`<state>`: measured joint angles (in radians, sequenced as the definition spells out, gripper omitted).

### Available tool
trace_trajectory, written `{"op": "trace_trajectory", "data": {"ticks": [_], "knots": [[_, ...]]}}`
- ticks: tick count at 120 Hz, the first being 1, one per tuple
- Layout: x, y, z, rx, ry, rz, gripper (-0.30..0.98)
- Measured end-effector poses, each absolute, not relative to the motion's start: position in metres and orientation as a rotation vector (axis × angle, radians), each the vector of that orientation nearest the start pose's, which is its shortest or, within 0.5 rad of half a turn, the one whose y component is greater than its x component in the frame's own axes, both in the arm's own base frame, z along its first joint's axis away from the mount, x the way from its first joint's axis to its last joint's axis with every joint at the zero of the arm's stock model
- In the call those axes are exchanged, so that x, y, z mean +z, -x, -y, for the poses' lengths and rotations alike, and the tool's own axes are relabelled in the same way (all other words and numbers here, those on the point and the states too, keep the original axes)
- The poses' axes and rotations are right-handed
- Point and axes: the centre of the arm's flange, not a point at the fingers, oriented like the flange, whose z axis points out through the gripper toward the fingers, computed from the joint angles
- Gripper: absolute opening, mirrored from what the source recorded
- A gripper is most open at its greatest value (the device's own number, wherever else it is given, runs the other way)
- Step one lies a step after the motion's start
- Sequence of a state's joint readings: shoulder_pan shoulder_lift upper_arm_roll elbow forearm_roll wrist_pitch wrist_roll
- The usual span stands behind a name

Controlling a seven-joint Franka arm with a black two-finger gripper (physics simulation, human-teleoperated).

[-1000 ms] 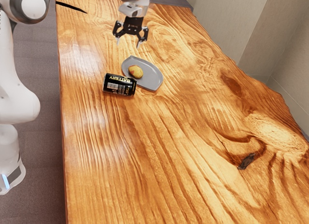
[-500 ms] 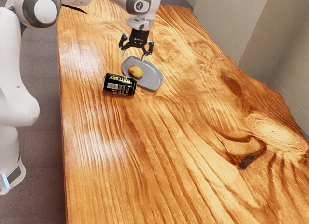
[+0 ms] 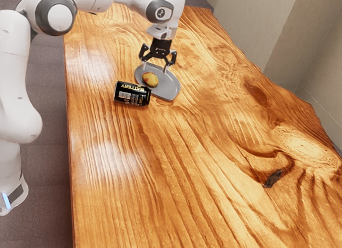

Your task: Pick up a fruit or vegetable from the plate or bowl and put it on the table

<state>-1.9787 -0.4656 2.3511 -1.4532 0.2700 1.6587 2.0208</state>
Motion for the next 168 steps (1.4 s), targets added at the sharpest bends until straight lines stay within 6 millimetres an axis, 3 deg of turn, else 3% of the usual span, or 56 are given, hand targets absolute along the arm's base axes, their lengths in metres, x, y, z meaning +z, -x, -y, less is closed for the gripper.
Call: {"op": "trace_trajectory", "data": {"ticks": [26, 50, 93, 136, 168], "knots": [[0.457, -0.567, -0.334, -0.028, 2.231, -2.416, 0.69], [0.444, -0.559, -0.345, -0.024, 2.285, -2.396, 0.68], [0.441, -0.558, -0.347, -0.033, 2.306, -2.387, 0.69], [0.424, -0.556, -0.349, -0.031, 2.333, -2.403, 0.68], [0.419, -0.552, -0.363, -0.054, 2.378, -2.342, 0.3]]}}
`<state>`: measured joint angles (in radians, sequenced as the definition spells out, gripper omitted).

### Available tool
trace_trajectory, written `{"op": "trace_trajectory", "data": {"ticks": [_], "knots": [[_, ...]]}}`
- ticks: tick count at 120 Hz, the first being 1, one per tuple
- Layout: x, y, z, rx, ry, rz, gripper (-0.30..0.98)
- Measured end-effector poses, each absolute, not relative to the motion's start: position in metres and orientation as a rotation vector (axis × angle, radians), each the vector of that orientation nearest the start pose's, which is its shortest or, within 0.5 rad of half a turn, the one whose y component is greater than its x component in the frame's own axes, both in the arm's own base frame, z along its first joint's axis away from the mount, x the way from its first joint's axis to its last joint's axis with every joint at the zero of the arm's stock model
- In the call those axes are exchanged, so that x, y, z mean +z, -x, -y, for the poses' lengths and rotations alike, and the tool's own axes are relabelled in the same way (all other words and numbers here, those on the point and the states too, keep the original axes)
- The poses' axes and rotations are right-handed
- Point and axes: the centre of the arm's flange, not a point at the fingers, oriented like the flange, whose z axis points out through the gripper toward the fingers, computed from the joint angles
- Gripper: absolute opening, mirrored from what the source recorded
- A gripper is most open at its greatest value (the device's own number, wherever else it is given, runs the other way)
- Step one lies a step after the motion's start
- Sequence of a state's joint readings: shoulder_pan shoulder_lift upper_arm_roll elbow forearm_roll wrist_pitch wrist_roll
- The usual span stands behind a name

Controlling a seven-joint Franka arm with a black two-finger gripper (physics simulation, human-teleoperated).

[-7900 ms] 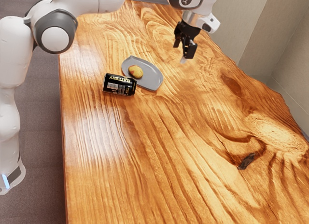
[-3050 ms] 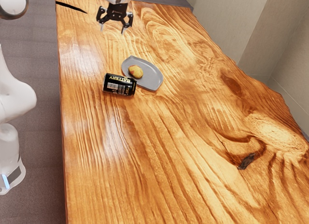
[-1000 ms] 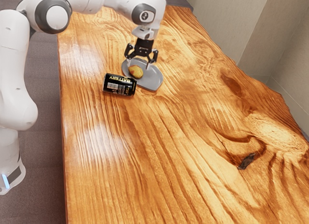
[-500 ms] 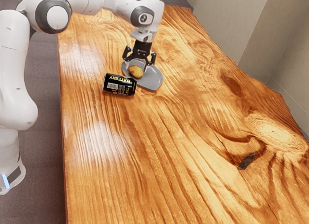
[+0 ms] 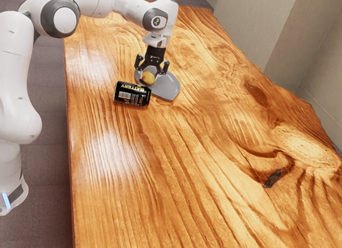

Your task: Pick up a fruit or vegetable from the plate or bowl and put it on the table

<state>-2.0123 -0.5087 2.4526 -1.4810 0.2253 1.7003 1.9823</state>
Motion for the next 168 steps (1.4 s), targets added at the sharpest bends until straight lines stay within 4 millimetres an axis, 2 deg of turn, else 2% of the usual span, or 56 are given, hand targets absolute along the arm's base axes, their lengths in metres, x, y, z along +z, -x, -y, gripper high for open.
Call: {"op": "trace_trajectory", "data": {"ticks": [7, 15, 36, 44, 50, 62, 72, 80, 88, 97, 103, 108, 116, 123, 130, 143, 156, 160, 164, 168], "knots": [[0.421, -0.553, -0.364, -0.065, 2.379, -2.331, 0.24], [0.426, -0.555, -0.364, -0.085, 2.376, -2.316, 0.1], [0.458, -0.567, -0.359, -0.158, 2.333, -2.271, 0.07], [0.485, -0.577, -0.344, -0.189, 2.286, -2.264, 0.08], [0.506, -0.586, -0.32, -0.224, 2.23, -2.284, 0.08], [0.552, -0.607, -0.248, -0.287, 2.087, -2.354, 0.09], [0.59, -0.62, -0.161, -0.33, 1.921, -2.446, 0.1], [0.608, -0.624, -0.086, -0.365, 1.784, -2.548, 0.1], [0.61, -0.622, -0.01, -0.375, 1.659, -2.668, 0.1], [0.6, -0.614, 0.071, -0.343, 1.528, -2.793, 0.1], [0.59, -0.607, 0.11, -0.302, 1.464, -2.853, 0.09], [0.583, -0.603, 0.129, -0.276, 1.439, -2.881, 0.09], [0.572, -0.6, 0.139, -0.232, 1.438, -2.892, 0.1], [0.568, -0.6, 0.139, -0.199, 1.454, -2.882, 0.28], [0.565, -0.602, 0.133, -0.171, 1.485, -2.863, 0.39], [0.564, -0.603, 0.126, -0.141, 1.534, -2.834, 0.54], [0.563, -0.603, 0.123, -0.129, 1.577, -2.814, 0.62], [0.562, -0.605, 0.116, -0.163, 1.641, -2.805, 0.63], [0.56, -0.608, 0.094, -0.227, 1.801, -2.77, 0.64], [0.566, -0.604, 0.087, -0.257, 1.937, -2.729, 0.65]]}}
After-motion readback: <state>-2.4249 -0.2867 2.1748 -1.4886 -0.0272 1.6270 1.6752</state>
